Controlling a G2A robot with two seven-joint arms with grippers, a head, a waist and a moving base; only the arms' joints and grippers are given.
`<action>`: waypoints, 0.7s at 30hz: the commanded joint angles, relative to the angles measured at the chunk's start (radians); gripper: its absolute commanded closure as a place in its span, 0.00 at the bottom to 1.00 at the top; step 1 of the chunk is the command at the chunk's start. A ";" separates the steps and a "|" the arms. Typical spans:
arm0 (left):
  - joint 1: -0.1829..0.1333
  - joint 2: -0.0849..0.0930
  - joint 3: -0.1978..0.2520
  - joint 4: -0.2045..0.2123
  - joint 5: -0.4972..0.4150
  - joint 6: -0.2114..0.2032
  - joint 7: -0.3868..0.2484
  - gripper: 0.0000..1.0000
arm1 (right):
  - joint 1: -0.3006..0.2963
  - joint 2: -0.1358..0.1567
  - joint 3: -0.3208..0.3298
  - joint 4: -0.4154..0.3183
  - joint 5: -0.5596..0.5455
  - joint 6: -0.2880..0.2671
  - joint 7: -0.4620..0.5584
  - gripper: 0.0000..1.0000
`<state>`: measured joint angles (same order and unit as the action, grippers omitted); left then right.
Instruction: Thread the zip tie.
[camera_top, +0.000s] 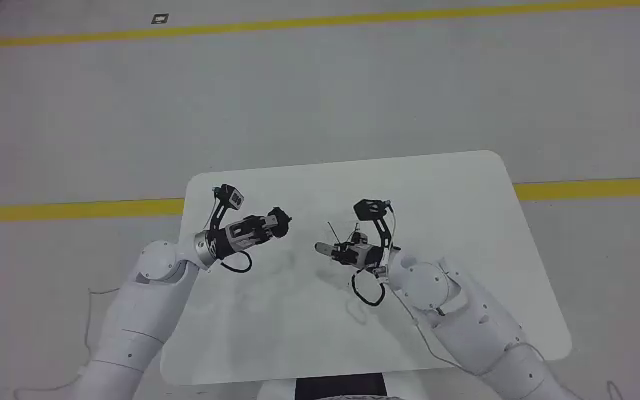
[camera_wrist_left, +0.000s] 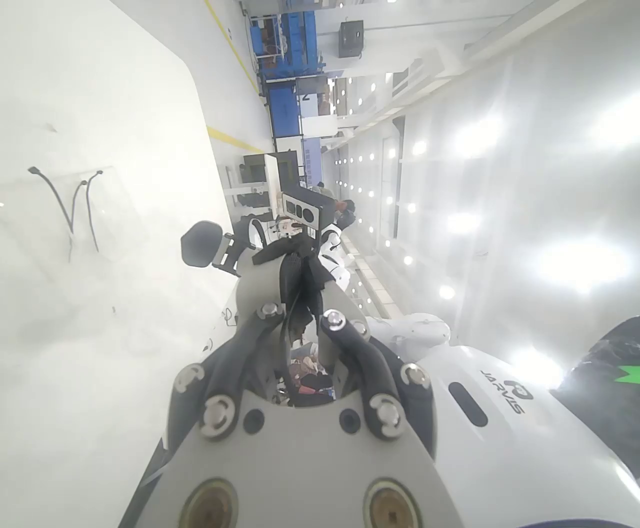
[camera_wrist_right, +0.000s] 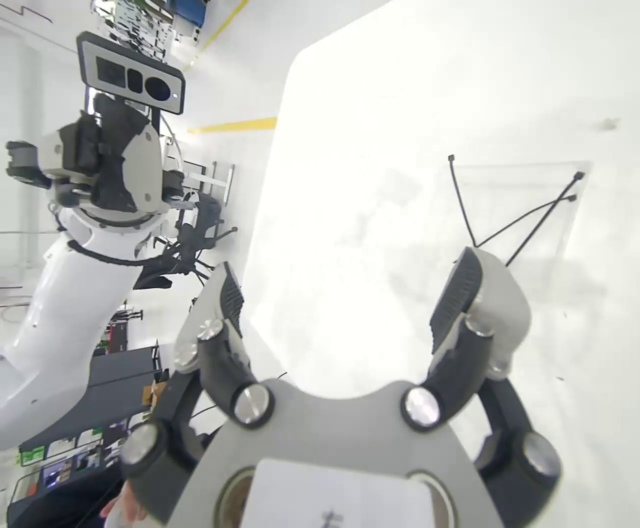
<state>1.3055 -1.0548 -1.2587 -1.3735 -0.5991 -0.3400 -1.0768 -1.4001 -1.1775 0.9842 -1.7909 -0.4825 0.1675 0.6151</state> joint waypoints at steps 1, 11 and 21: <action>0.000 0.000 0.000 0.000 0.000 0.000 0.000 1.00 | -0.001 0.000 0.000 0.002 -0.004 0.001 -0.003 0.00; 0.000 0.000 0.000 0.000 0.000 0.000 0.000 1.00 | 0.172 -0.021 -0.088 0.053 -0.102 0.067 0.184 0.00; 0.000 0.000 0.000 0.000 0.000 0.000 0.000 1.00 | 0.326 -0.053 -0.155 0.200 -0.023 0.050 0.326 0.00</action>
<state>1.3055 -1.0548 -1.2587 -1.3735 -0.5991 -0.3400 -1.0768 -1.0726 -1.2312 0.8280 -1.5887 -0.5040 0.2174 0.9420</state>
